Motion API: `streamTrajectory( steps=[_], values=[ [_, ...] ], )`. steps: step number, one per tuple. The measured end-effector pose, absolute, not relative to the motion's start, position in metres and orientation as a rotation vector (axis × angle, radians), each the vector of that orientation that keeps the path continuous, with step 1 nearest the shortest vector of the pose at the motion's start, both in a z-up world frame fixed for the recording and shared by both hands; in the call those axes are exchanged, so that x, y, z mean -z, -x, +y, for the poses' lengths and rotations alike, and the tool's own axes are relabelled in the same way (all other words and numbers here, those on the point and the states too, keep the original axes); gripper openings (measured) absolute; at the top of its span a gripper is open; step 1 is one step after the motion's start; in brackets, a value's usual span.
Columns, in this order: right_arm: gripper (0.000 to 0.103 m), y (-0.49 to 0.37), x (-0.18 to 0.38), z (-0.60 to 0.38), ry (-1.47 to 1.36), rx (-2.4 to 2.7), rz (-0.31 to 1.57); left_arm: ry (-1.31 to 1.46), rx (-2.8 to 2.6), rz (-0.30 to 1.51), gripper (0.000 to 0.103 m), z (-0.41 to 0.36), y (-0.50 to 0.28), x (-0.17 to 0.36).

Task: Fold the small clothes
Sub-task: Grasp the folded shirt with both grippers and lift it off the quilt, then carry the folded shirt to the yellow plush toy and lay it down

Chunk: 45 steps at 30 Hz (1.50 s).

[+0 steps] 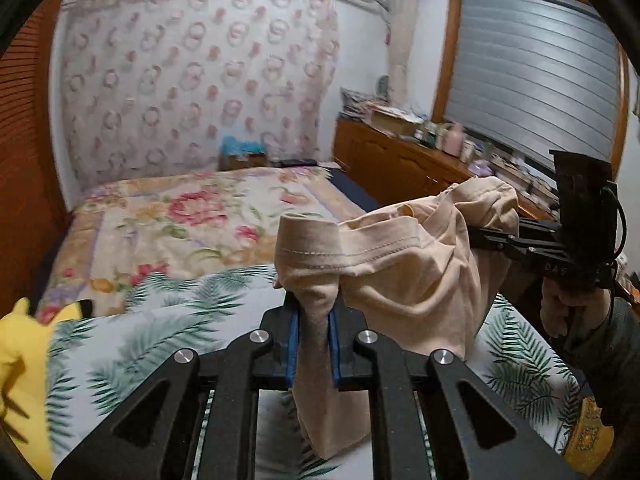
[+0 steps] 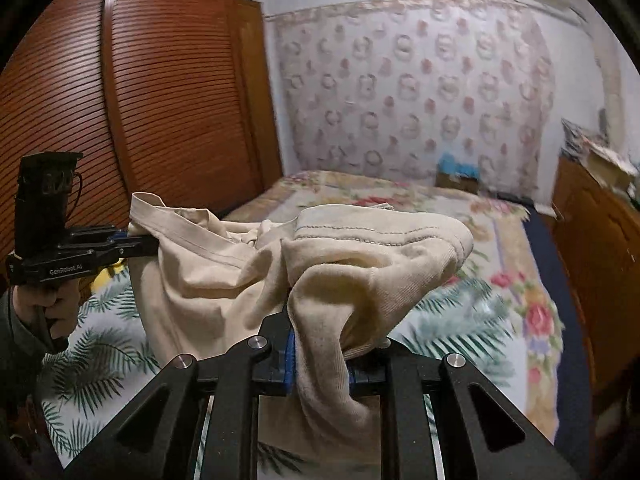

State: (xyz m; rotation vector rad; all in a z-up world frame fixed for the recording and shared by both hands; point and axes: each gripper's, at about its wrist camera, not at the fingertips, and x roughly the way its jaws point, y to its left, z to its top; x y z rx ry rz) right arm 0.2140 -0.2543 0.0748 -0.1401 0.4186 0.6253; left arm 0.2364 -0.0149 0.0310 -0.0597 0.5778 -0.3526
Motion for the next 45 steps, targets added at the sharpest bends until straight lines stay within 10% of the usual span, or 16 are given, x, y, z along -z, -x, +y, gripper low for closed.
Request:
streamTrajectory(
  steps=[33, 37, 42, 45],
  values=[
    [0.028, -0.401, -0.067, 0.084, 0.618, -1.095, 0.490, 0.295, -0.197, 0.686, 0.015, 0.189, -0.136, 0.076],
    [0.066, -0.414, -0.065, 0.092, 0.535, -1.027, 0.498, 0.286, -0.220, 0.664, 0.031, 0.191, -0.130, 0.075],
    [0.070, -0.411, -0.060, 0.070, 0.500, -0.941, 0.481, 0.271, -0.225, 0.621, 0.044, 0.193, -0.120, 0.064],
    [0.070, -0.398, -0.056, 0.051, 0.458, -0.921, 0.491, 0.261, -0.209, 0.606, 0.070, 0.190, -0.119, 0.057]
  ],
)
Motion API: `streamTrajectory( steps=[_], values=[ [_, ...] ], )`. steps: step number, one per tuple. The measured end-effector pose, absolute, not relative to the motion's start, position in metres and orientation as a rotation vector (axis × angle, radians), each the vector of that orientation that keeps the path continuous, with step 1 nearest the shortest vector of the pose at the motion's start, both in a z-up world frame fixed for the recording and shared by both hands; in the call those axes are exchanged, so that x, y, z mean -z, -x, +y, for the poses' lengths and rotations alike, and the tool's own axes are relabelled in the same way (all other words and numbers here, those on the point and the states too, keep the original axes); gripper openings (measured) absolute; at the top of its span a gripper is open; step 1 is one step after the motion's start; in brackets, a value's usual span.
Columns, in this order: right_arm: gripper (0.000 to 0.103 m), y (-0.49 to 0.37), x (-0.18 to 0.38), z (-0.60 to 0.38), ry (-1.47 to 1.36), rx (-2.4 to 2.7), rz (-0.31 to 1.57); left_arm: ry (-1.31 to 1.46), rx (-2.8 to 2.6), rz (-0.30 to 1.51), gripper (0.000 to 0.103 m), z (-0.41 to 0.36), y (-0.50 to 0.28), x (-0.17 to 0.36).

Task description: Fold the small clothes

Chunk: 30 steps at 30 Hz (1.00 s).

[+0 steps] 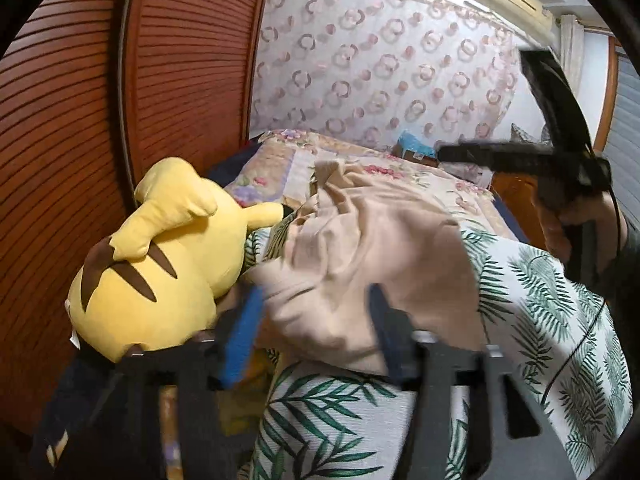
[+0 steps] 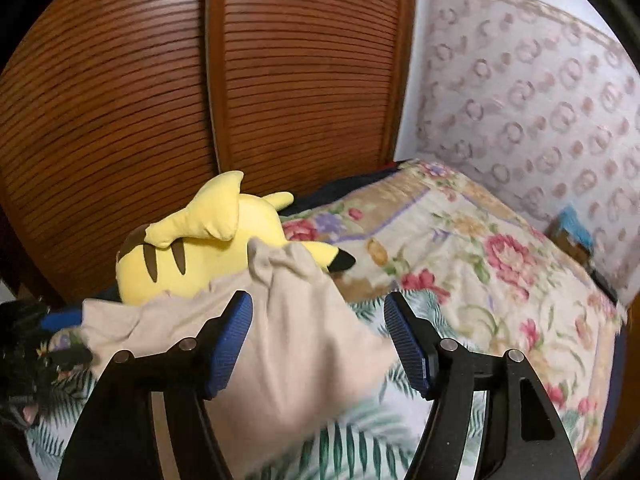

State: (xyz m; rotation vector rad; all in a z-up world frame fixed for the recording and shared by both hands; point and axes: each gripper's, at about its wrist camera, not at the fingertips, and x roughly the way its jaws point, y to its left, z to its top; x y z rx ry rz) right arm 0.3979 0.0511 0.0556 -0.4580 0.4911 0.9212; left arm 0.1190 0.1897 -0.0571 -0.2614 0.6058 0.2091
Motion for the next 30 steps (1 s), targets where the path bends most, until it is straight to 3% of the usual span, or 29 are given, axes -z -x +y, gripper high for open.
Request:
streamTrajectory(
  steps=[1, 4, 30],
  values=[
    [0.070, -0.392, -0.054, 0.043, 0.443, -0.900, 0.495, 0.258, -0.201, 0.593, 0.079, 0.187, -0.118, 0.054],
    [0.070, -0.361, -0.049, 0.010, 0.391, -0.852, 0.504, 0.226, -0.179, 0.574, 0.083, 0.173, -0.117, 0.044],
    [0.072, -0.095, -0.062, -0.177, 0.107, -0.445, 0.329, 0.035, 0.033, 0.441, 0.083, 0.009, -0.086, -0.033]
  ],
)
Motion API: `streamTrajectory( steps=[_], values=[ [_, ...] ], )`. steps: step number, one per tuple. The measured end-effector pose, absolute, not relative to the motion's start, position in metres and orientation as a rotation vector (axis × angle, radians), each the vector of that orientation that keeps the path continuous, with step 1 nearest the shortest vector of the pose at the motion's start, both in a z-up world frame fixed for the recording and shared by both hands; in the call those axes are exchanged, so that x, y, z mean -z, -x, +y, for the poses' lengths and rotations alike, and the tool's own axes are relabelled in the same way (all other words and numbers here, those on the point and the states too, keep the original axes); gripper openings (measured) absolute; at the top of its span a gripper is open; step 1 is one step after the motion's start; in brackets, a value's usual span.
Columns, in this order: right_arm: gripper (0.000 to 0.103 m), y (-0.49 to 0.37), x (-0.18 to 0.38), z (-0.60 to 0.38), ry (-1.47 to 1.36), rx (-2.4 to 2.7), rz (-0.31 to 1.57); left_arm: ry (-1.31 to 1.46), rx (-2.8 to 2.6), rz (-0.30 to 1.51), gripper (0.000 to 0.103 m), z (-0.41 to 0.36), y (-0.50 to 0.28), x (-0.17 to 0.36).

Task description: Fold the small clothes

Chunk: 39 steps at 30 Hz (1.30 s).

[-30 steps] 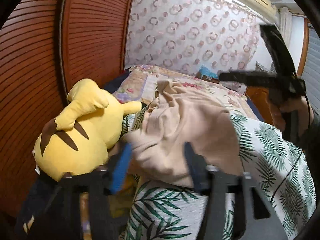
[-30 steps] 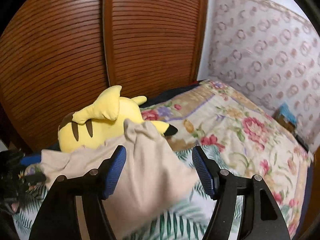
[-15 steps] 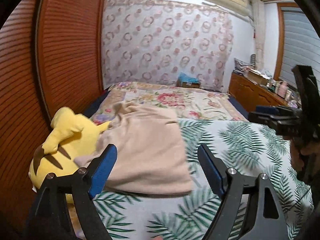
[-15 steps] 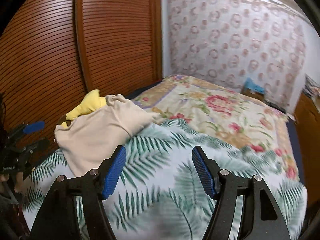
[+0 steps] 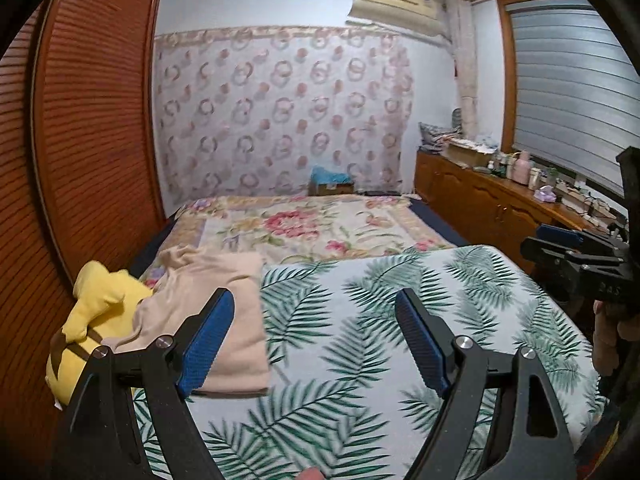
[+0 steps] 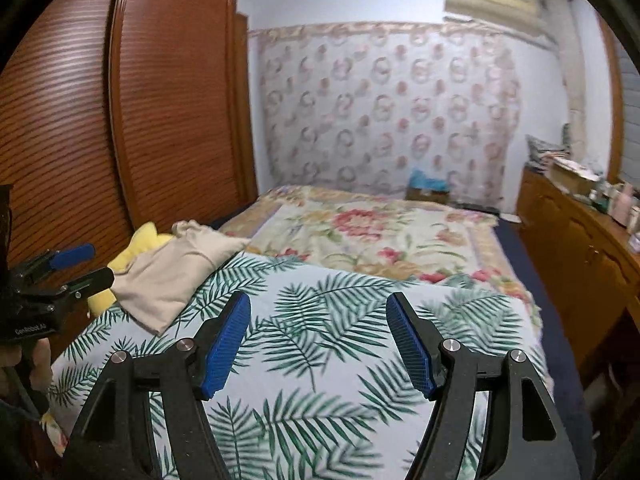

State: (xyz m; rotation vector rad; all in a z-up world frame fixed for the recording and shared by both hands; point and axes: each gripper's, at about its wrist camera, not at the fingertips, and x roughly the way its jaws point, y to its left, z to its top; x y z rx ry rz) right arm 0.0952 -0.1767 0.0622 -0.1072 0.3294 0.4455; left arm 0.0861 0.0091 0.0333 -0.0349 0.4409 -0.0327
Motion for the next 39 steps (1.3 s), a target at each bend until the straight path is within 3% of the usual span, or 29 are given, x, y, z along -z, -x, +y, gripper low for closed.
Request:
streamTrajectory(
  steps=[13, 39],
  values=[
    [0.072, -0.005, -0.055, -0.187, 0.030, -0.337, 0.237, 0.031, 0.028, 0.417, 0.083, -0.020, -0.064, -0.056],
    [0.072, -0.026, -0.046, -0.196, 0.008, -0.309, 0.243, 0.022, 0.025, 0.415, 0.083, -0.028, -0.064, -0.057]
  ],
)
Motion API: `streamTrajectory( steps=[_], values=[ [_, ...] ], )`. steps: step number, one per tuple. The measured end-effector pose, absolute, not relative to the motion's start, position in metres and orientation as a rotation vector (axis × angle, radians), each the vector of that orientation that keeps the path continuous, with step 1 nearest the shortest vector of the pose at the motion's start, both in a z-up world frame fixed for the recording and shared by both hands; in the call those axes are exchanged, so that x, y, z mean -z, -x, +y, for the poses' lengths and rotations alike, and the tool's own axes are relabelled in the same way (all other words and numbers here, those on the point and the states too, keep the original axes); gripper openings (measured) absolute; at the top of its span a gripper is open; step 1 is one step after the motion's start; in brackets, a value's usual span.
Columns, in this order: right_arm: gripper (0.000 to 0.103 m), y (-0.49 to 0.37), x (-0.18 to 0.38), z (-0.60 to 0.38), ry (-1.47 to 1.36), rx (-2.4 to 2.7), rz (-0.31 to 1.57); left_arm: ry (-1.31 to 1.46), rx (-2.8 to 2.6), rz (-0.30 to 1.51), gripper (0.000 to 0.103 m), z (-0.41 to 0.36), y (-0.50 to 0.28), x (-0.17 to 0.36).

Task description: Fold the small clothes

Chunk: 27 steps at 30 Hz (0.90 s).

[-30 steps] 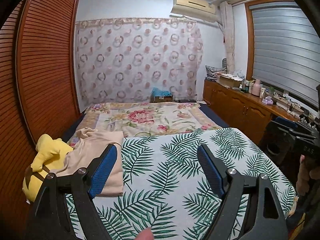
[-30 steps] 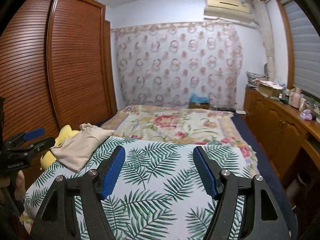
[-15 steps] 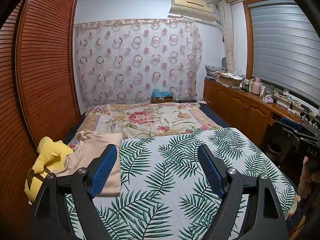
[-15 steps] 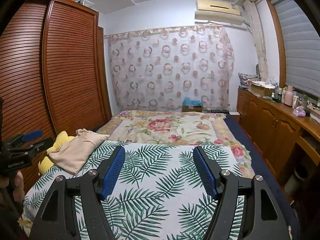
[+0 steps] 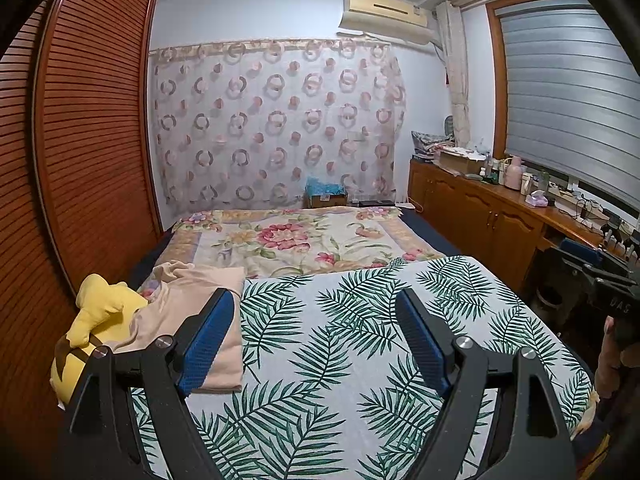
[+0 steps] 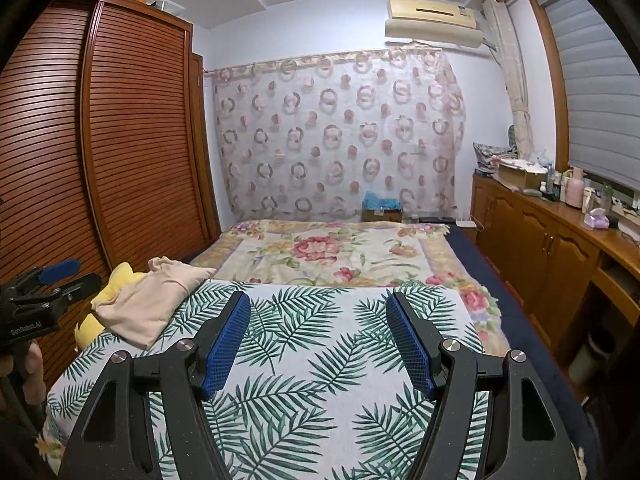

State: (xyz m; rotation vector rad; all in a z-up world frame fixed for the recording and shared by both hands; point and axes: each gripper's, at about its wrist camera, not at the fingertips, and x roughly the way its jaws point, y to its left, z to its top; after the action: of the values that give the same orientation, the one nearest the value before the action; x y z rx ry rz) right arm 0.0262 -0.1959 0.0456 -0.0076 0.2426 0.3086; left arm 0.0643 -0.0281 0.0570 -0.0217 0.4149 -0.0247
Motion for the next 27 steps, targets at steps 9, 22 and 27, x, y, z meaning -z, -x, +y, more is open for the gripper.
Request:
streamTrajectory(
  steps=[9, 22, 27],
  values=[
    [0.072, -0.027, -0.045, -0.199, 0.008, -0.313, 0.241, 0.018, 0.023, 0.413, 0.083, -0.030, -0.063, -0.058],
    [0.072, -0.029, -0.046, -0.211, 0.009, -0.317, 0.243, 0.018, 0.024, 0.412, 0.083, -0.030, -0.063, -0.057],
    [0.072, -0.029, -0.047, -0.212, 0.008, -0.317, 0.240, 0.017, 0.023, 0.411, 0.083, -0.031, -0.063, -0.057]
  ],
)
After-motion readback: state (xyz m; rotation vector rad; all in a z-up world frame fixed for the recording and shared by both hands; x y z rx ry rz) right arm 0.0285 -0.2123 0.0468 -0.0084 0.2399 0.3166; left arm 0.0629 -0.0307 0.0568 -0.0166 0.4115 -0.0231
